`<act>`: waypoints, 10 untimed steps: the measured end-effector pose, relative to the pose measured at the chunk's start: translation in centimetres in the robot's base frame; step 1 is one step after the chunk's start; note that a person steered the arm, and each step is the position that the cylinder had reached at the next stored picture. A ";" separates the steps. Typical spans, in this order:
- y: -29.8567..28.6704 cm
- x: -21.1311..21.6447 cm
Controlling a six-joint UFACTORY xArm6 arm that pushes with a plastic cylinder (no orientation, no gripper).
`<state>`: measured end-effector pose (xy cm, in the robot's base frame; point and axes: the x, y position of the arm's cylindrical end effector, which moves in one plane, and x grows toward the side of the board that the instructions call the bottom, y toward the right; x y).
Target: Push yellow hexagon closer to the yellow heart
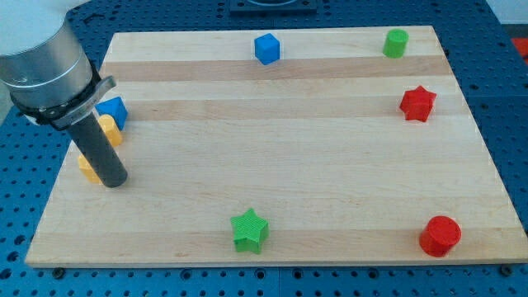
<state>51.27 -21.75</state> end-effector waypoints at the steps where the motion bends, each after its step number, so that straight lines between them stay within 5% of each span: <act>1: 0.6 0.8; 2: 0.2 4.6; 4: -2.9 4.6; 5: -3.2 1.3; 10: -2.9 -0.5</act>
<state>50.79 -24.63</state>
